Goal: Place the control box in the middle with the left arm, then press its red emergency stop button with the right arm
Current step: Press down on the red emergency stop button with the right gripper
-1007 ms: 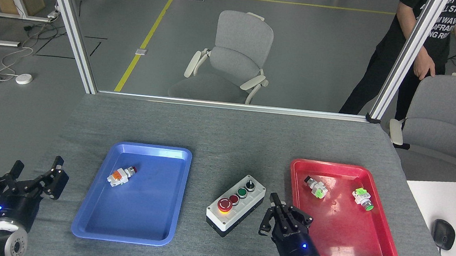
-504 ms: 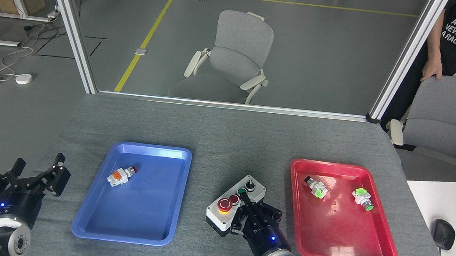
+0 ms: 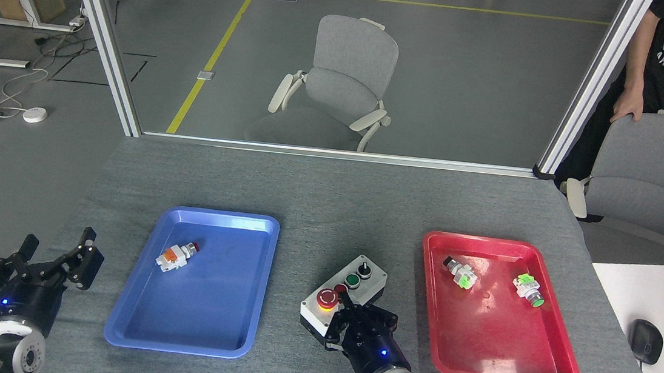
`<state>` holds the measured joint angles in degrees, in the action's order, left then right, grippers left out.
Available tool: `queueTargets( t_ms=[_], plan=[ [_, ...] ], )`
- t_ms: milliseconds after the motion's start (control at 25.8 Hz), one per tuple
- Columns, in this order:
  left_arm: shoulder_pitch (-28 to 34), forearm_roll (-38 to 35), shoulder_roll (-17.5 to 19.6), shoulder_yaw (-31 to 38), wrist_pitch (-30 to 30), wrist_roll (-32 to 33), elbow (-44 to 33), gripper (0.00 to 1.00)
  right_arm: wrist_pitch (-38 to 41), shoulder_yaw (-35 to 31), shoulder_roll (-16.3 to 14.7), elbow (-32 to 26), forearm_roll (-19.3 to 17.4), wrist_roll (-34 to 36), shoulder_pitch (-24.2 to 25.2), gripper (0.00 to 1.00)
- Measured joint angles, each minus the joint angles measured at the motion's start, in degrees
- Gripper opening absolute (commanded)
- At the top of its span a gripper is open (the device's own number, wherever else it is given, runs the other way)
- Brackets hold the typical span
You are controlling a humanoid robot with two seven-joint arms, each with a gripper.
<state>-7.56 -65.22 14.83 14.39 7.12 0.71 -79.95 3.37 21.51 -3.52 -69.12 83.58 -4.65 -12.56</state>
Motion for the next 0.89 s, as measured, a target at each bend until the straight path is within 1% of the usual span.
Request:
queueTargets(
  t_ms=[155,232,310,465,581,736,891],
  plan=[
    [0.41,0.00,-0.22,-0.30,0.14,0.05,0.10,0.99,-0.10,0.13,-0.15,0.44,-0.04,0.17,-0.01,0.00],
    [0.89,0.00,-1.21,-0.86,0.15,0.07,0.15,0.99,-0.19,0.13,-0.20,0.67,-0.07,0.17,-0.01,0.00],
    [1.39,-0.07,-3.03,-1.69,0.20,0.07,0.32,0.99,-0.35,0.12,-0.21,0.74,-0.11,0.18,0.00,0.00],
    [1.94,-0.52,-8.30,-2.76,0.01,-0.25,2.31,0.99,-0.56,0.12,-0.12,0.07,-0.19,0.18,-0.08,0.00],
    [1.75,-1.58,-10.41,-2.97,-0.14,-1.06,3.48,0.99,-0.64,0.11,-0.05,-0.46,-0.20,0.18,-0.26,0.00],
    [1.75,-1.98,-11.19,-3.00,0.03,-2.20,3.98,0.99,-0.68,0.76,0.44,-0.22,-0.15,0.21,-1.24,0.00],
    [1.76,-1.51,-11.63,-2.98,0.25,-3.38,4.06,0.99,-0.68,2.11,1.14,1.44,0.35,0.34,-2.43,0.00]
  ],
)
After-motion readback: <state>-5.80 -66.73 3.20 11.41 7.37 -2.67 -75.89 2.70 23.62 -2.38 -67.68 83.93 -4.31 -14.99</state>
